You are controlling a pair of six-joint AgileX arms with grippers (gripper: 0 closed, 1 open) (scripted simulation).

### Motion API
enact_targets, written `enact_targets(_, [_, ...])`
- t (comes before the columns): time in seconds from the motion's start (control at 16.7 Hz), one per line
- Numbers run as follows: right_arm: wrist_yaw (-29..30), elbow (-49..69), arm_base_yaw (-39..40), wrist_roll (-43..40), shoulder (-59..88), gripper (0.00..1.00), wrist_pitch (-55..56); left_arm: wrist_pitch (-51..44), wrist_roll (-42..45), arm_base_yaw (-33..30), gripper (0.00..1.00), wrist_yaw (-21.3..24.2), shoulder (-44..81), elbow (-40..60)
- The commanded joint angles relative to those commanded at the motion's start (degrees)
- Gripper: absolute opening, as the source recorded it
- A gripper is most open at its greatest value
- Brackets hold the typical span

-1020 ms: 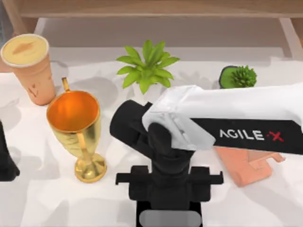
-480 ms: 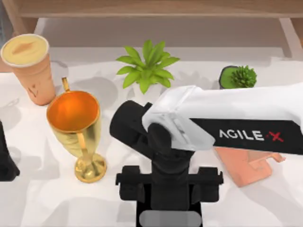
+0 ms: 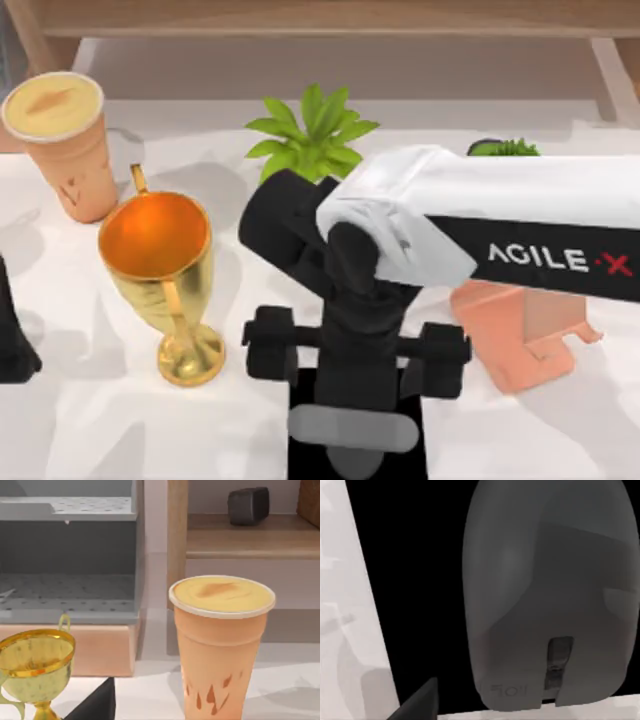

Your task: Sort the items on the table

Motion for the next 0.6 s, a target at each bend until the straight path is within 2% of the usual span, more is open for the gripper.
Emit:
enact_targets(0.3, [2.1, 7.1, -9.8, 9.9, -6.3, 1.0, 3.1, 0.0, 0.0, 0.0, 1.0, 0.0, 0.0, 0.0])
enact_targets(0.6, [2.3, 10.8, -24.7, 30.1, -10.2, 1.0, 2.7, 0.0, 0.0, 0.0, 1.0, 0.0, 0.0, 0.0])
